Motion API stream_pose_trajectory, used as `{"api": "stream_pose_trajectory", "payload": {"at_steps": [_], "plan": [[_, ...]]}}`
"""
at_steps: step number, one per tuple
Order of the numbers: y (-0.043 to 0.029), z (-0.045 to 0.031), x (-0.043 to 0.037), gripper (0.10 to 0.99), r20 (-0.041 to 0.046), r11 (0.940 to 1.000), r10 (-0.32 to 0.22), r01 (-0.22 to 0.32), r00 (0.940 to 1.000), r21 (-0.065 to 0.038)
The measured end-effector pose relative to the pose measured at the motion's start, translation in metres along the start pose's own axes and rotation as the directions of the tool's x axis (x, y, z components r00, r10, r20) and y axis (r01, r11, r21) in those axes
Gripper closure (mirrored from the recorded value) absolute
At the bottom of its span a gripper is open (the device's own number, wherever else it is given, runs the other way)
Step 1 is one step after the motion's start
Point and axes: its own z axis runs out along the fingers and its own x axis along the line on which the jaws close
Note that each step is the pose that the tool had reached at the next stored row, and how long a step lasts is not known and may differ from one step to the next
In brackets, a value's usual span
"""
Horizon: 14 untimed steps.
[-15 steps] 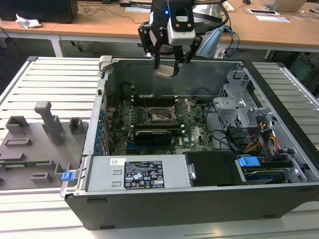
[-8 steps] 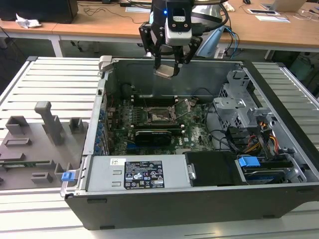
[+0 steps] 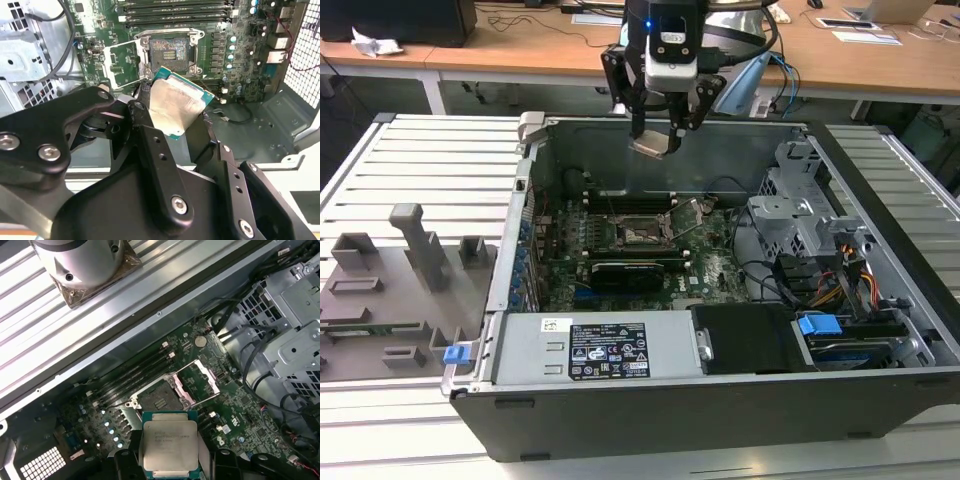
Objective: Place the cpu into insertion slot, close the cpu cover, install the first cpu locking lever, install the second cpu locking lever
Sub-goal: 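Place the cpu into insertion slot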
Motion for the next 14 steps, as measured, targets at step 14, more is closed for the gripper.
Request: {"api": "stream_pose_trajectory", "payload": {"at_steps": [14], "plan": [[0.0,0.0005,0.0,0.557,0.0162,0.9829,0.184,-0.184,0.9828,-0.005]]}}
